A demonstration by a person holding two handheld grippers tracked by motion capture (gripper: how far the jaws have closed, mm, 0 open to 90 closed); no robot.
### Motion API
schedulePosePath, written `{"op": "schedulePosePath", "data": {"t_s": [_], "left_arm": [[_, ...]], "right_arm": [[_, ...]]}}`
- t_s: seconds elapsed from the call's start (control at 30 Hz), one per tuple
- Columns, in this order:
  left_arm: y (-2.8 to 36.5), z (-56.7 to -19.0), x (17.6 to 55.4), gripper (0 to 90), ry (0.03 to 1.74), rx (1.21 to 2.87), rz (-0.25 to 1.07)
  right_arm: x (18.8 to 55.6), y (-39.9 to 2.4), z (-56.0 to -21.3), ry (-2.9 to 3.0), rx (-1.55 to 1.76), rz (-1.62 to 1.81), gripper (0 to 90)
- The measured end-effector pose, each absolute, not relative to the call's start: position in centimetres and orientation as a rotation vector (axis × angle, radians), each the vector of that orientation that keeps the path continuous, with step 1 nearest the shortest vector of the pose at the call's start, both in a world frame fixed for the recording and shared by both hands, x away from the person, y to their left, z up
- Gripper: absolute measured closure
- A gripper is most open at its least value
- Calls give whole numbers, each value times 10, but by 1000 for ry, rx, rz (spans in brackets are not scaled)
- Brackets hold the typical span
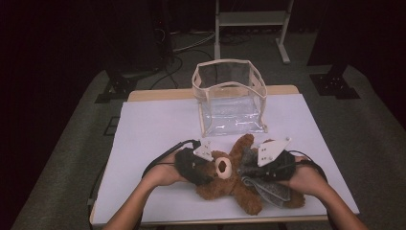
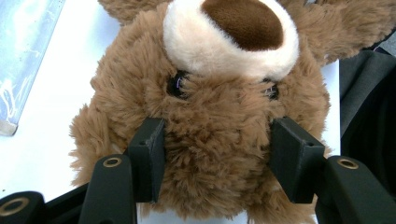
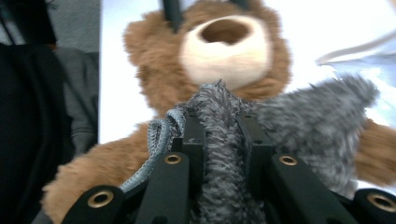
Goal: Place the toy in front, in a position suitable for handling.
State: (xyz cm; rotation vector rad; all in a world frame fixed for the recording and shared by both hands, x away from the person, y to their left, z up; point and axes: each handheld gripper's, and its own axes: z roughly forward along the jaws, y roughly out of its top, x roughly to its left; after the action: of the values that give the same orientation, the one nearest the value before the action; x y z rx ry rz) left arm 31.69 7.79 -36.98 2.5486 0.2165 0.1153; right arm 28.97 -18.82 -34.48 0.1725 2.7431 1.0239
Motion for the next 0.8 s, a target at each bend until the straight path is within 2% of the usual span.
{"op": "schedulePosePath", "data": {"t_s": [0.2,0.4,0.5,0.8], "left_arm": [[81,-366,317,400,210,2549,123],[76,-351,313,410,132,2560,121],[68,-344,312,423,99,2500,79],[52,-351,310,422,73,2559,67]], "right_arm": [[306,-191,-355,2810,240,1066,753],[297,-196,-365,2819,254,1113,753],[293,-195,-368,2831,246,1130,753],[297,-183,-357,2802,188,1140,753]]}}
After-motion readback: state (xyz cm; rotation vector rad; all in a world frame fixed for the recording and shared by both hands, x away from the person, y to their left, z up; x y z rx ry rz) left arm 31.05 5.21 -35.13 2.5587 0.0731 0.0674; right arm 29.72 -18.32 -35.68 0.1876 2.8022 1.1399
